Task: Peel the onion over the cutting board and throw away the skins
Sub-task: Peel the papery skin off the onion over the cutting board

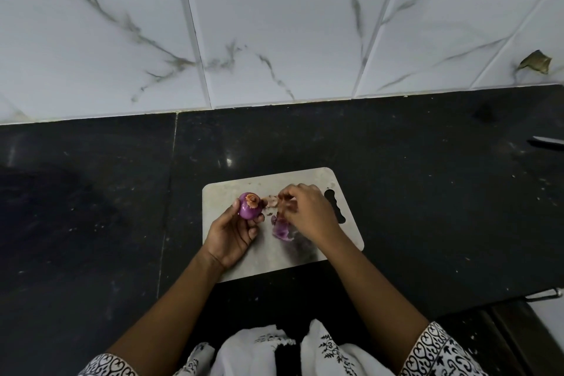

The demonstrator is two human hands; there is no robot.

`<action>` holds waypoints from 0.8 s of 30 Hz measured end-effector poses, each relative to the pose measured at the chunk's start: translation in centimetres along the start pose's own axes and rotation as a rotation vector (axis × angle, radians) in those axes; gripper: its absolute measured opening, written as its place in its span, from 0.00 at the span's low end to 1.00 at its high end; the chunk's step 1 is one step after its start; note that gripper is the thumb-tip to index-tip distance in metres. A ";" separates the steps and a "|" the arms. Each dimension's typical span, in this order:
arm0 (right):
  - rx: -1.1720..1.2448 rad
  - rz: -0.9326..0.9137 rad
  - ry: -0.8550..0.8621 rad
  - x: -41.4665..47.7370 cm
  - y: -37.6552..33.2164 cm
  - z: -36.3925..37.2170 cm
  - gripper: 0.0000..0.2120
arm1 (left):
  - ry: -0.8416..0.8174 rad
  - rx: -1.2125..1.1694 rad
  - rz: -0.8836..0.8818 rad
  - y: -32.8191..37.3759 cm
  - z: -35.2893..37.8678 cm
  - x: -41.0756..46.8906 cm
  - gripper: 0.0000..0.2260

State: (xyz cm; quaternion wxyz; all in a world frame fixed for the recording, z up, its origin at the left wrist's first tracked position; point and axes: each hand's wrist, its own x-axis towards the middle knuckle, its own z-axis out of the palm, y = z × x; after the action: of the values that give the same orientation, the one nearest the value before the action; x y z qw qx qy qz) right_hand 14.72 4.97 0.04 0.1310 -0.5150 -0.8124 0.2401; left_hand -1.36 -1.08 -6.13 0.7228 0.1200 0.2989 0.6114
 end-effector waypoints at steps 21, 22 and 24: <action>-0.321 -0.493 0.000 0.7 -2.8 -5.2 0.14 | 0.183 0.410 0.183 1.4 5.0 -0.8 0.29; -0.387 -0.490 -0.034 0.7 -3.0 -5.5 0.15 | 0.192 0.421 0.179 1.4 5.0 -0.8 0.24; -0.502 -0.499 -0.085 0.9 -3.6 -5.8 0.15 | 0.210 0.449 0.171 1.6 5.2 -0.9 0.13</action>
State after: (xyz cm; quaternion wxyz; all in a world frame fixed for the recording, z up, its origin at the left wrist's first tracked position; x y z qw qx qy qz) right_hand 14.20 5.98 6.87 0.0211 -0.3063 -0.9516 0.0148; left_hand 0.25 -0.58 -0.86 0.5886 0.2381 0.4892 0.5979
